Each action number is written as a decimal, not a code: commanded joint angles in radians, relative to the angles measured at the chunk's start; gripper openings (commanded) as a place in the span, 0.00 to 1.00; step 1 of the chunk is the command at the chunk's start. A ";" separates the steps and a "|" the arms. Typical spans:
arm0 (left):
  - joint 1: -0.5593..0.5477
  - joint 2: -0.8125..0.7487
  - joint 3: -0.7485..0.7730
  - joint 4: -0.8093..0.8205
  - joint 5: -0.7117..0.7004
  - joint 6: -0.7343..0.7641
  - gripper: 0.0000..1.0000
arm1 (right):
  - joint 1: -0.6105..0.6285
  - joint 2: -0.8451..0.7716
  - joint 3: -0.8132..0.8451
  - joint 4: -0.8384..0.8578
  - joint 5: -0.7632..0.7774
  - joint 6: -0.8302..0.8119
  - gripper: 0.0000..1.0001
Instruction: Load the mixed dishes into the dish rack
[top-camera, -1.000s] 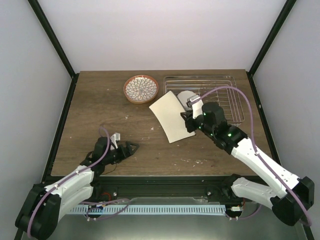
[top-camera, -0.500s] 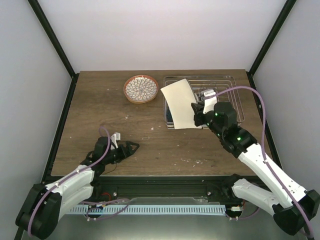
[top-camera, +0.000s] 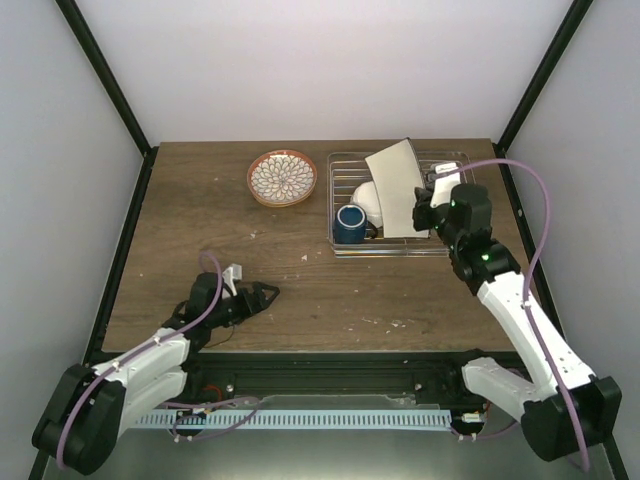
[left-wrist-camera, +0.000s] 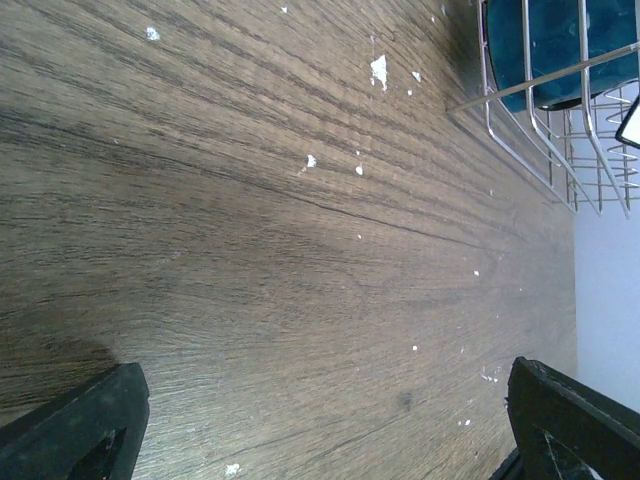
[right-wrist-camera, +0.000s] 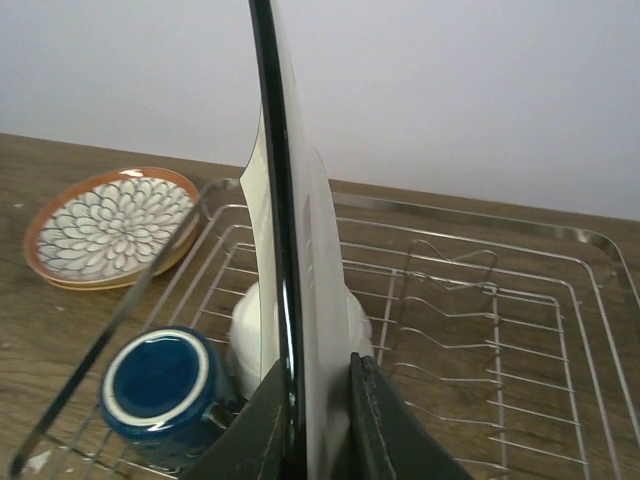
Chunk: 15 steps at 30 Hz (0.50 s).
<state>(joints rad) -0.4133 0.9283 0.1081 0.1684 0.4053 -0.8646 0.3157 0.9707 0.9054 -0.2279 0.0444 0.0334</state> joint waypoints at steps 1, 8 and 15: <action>-0.001 0.036 -0.005 -0.072 -0.016 0.013 1.00 | -0.090 0.017 0.144 0.183 -0.094 -0.036 0.01; -0.001 0.102 0.005 -0.020 0.001 0.013 1.00 | -0.202 0.078 0.215 0.177 -0.179 -0.051 0.01; -0.001 0.195 0.016 0.043 0.022 0.017 1.00 | -0.283 0.136 0.255 0.201 -0.240 -0.071 0.01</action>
<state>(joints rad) -0.4129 1.0637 0.1421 0.2707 0.4309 -0.8585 0.0742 1.1027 1.0561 -0.2314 -0.1284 -0.0223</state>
